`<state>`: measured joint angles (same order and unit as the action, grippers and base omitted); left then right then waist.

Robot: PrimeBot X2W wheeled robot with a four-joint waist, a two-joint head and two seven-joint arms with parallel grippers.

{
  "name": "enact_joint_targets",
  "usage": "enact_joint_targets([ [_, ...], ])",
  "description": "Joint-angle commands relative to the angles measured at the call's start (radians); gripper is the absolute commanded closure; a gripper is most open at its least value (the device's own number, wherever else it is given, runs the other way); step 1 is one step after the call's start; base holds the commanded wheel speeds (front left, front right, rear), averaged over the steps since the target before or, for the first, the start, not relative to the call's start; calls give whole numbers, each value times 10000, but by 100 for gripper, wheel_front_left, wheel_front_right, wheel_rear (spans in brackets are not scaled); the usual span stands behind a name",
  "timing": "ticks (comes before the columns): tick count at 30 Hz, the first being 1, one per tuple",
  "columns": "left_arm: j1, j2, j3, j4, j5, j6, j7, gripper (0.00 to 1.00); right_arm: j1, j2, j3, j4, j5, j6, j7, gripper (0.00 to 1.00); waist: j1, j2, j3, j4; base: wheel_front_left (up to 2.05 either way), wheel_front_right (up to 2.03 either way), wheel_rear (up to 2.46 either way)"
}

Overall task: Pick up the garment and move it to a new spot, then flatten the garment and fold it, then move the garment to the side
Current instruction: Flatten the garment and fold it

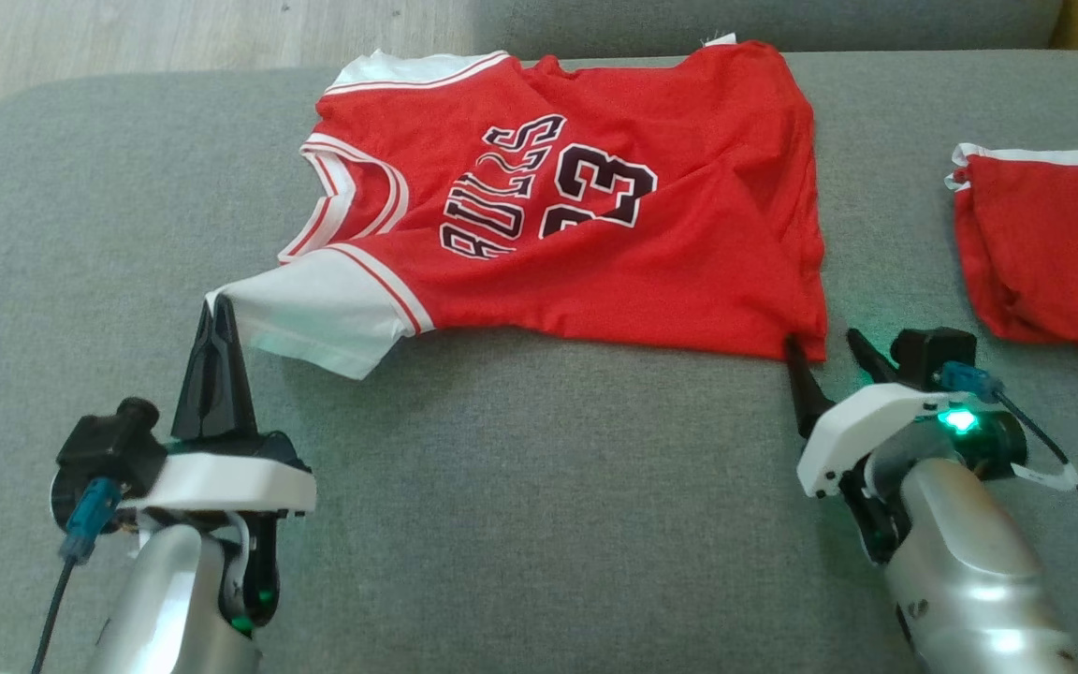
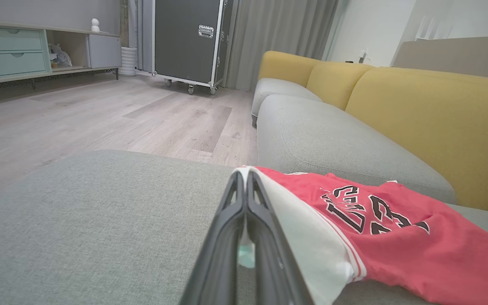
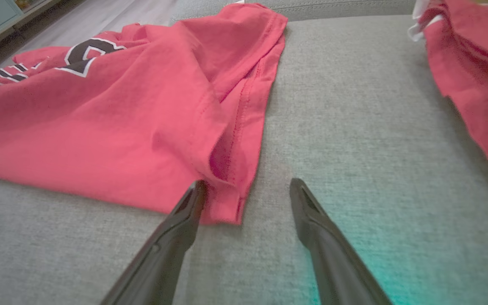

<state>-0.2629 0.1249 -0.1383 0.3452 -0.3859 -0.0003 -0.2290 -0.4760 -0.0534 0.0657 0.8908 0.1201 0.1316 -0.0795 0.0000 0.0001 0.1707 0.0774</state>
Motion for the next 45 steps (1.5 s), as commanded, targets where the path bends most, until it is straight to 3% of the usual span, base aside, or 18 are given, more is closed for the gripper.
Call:
enact_joint_targets([
  [1, -280, 195, 244, -333, 59, -8, -92, 100, -398, 32, 430, -36, 265, -9, -166, 0, 0, -1, -6, 21, 0, 0, 0],
  [13, -261, 231, 165, -237, 17, 10, -149, 100, -983, 32, 1332, 1273, 1348, -9, -747, 0, 0, -1, 6, 81, 0, 0, 0],
  [14, -258, 237, 157, -234, 13, 12, -151, 100, -1031, 32, 1389, 1375, 1406, -9, -778, 16, 0, -1, 8, 81, 0, 0, 0],
  [15, -258, 244, 146, -231, 11, 12, -152, 100, -1080, 32, 1432, 1478, 1452, -9, -818, 65, 0, -1, 13, 85, 0, 0, 0],
  [16, -260, 251, 130, -226, 12, 11, -151, 100, -1128, 32, 1459, 1589, 1486, -9, -863, 100, 0, -1, 16, 92, 0, 0, 0],
  [25, -278, 405, 153, -172, -22, 95, -143, 100, -1369, 32, 1808, 2042, 2301, -9, -1327, 100, 0, -1, -116, 20, 0, 0, 0],
  [33, -168, 655, 456, -457, -250, 170, -107, 100, -1292, 32, 2600, 943, 3590, -9, -1653, 100, 0, -1, -550, -411, 0, 0, 0],
  [39, -585, 1024, 1021, -1376, -709, 211, 160, 100, -1630, 32, 3004, -1167, 4790, -9, -1751, 100, 0, -1, -1034, -748, 0, 0, 0],
  [45, -1699, 1358, 1665, -2974, -1356, 371, 776, 100, -2277, 32, 2591, -3262, 4894, -9, -1668, 100, 0, -1, -1599, -900, 0, 0, 0],
])
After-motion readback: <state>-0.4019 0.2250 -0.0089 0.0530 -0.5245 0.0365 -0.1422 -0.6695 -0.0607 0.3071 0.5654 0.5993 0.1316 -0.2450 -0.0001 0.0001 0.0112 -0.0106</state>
